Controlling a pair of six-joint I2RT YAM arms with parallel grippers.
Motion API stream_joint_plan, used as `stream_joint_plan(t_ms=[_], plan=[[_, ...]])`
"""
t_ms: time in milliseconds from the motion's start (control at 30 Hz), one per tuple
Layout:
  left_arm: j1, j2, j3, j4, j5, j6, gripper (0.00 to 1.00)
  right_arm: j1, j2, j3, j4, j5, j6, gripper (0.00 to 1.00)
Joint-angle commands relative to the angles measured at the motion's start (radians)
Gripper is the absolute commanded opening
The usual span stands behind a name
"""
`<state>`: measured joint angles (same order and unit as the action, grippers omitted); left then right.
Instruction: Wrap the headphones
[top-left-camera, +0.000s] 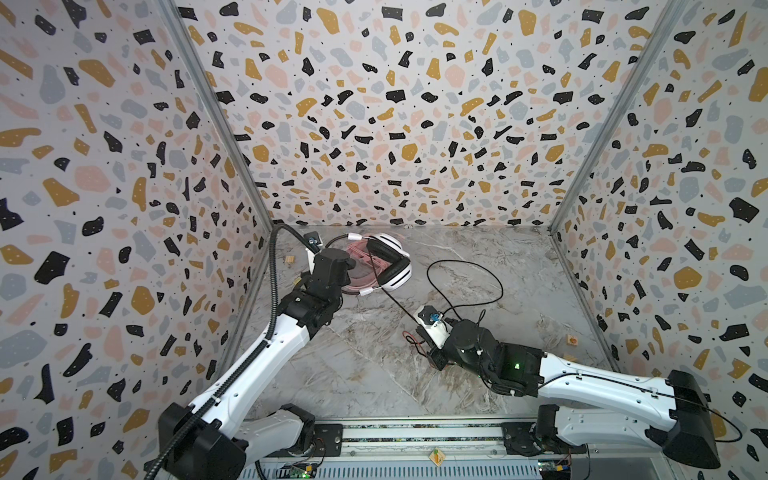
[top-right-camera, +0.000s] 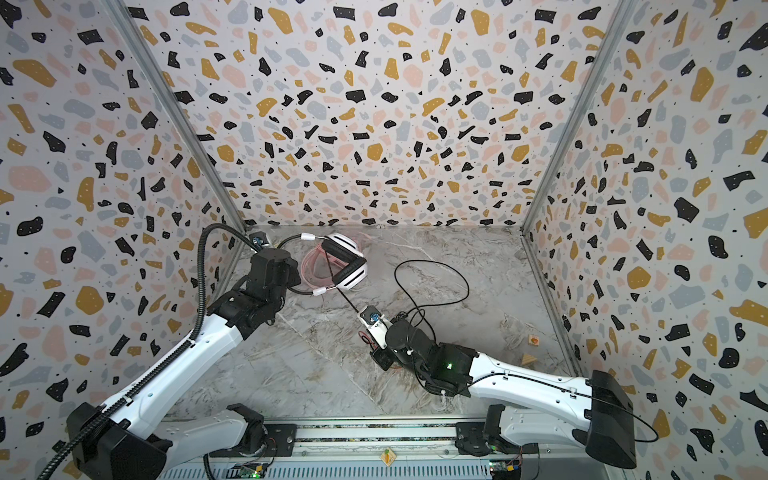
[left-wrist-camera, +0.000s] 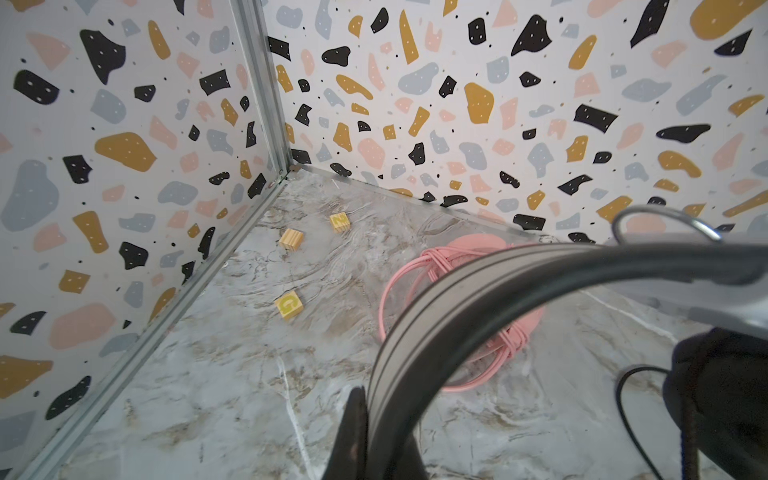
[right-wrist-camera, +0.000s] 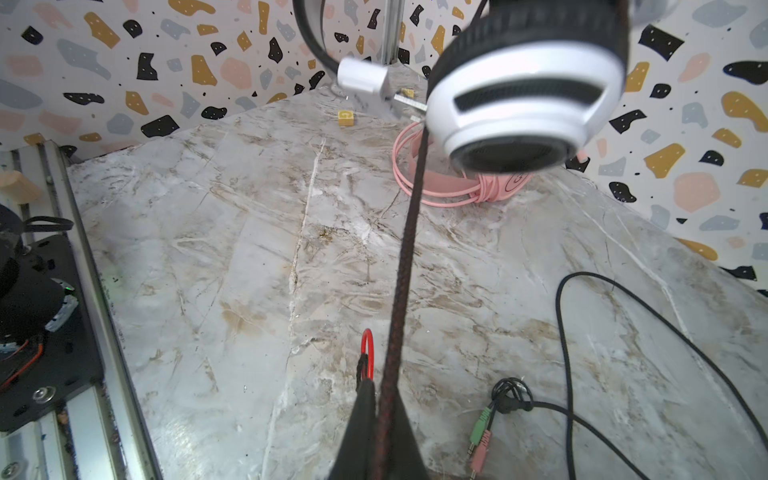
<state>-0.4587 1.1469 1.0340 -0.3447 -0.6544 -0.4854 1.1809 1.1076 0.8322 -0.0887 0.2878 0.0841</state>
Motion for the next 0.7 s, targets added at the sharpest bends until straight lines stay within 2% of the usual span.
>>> stream_joint_plan(t_ms=[0,167,333,433,533,667], plan=[[-0.051,-0.062,0.014,0.159,-0.11,0.056,0.0,-0.016,-0.01,0.099,-0.159,0.066,-0.081,0.06],[-0.113,-0.03,0.056,0.033,-0.033,0.138,0.0,-0.082,-0.01,0.182,-0.222,0.119,-0.132,0.08],[-0.145,-0.04,0.067,-0.047,0.019,0.202,0.0,-0.109,-0.016,0.235,-0.242,0.231,-0.182,0.08],[-0.158,-0.05,0.065,-0.069,0.14,0.264,0.0,-0.113,0.001,0.275,-0.245,0.313,-0.218,0.08],[-0.208,-0.037,0.086,-0.129,0.203,0.278,0.0,-0.115,0.014,0.284,-0.186,0.396,-0.291,0.08],[-0.264,-0.019,0.079,-0.165,0.273,0.277,0.0,-0.114,0.034,0.351,-0.179,0.423,-0.337,0.08]])
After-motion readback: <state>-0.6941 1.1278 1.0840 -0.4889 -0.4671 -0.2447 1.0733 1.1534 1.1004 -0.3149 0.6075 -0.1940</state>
